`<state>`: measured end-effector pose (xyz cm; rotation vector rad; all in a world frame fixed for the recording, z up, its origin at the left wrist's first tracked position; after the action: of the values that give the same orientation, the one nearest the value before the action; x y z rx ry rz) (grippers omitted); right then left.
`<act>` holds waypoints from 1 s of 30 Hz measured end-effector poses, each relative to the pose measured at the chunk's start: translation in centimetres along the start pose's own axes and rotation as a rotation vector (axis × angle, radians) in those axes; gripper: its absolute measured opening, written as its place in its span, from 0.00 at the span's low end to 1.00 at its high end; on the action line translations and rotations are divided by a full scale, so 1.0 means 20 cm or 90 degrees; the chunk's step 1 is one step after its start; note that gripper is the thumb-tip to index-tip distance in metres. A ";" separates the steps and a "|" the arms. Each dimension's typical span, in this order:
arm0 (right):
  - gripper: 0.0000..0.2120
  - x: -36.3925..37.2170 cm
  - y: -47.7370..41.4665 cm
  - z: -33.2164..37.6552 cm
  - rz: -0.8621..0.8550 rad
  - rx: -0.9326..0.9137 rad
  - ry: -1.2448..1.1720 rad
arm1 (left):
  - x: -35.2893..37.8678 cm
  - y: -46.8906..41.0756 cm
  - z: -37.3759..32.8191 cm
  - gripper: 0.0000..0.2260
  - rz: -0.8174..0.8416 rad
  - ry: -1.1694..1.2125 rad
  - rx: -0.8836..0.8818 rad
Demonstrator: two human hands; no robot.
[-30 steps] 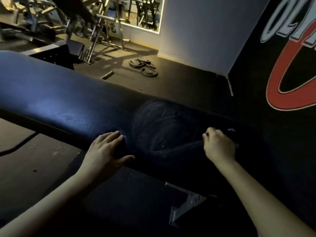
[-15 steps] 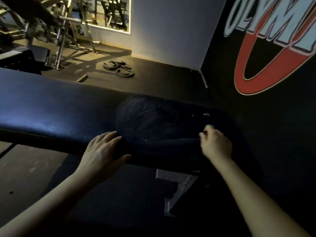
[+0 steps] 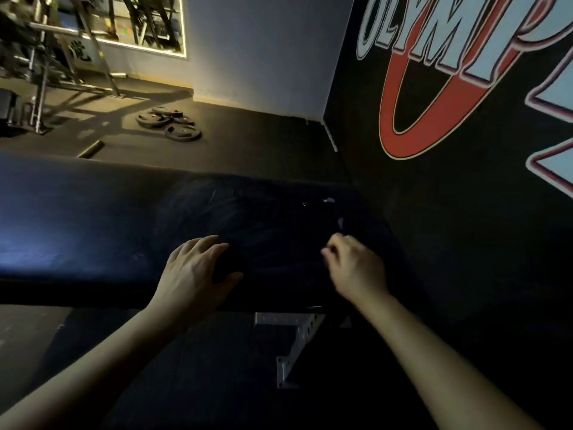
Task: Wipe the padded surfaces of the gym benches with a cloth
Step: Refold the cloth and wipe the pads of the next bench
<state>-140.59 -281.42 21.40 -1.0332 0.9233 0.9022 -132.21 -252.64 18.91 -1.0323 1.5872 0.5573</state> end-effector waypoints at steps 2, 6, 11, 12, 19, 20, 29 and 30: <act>0.08 -0.03 -0.14 -0.17 0.018 0.016 0.056 | 0.02 -0.02 -0.05 0.40 0.006 -0.005 0.007; 0.09 0.04 -0.50 -0.29 0.076 0.001 0.090 | 0.06 -0.05 -0.12 0.39 -0.005 -0.012 -0.019; 0.11 0.20 -0.96 -0.40 0.086 0.007 0.092 | 0.08 -0.05 -0.15 0.39 -0.032 -0.026 -0.100; 0.11 0.22 -1.03 -0.41 0.087 0.008 0.089 | 0.08 -0.05 -0.17 0.40 -0.028 -0.038 -0.119; 0.07 0.24 -0.99 -0.41 0.097 -0.179 -0.056 | 0.09 -0.19 -0.41 0.47 -0.045 -0.058 -0.263; 0.05 0.20 -0.86 -0.41 0.111 -0.251 -0.095 | 0.10 -0.21 -0.45 0.48 -0.047 -0.057 -0.273; 0.08 0.10 -0.70 -0.52 0.123 -0.550 -0.065 | 0.21 -0.20 -0.60 0.40 -0.077 -0.116 -0.348; 0.08 0.17 -0.88 -0.51 0.119 -0.496 -0.032 | 0.21 -0.19 -0.61 0.40 -0.082 -0.111 -0.360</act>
<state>-125.07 -295.13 20.94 -1.5840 0.6292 1.4980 -135.52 -265.80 18.95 -1.4463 1.2205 1.0123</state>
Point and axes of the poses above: each hand's wrist, its own y-axis away from the middle knuckle, its own x-axis out of the palm, z = x × y, the point moved 2 cm from there along -y, towards the middle knuckle, and after that the axes turned 2 degrees about z, right-handed, at the moved point
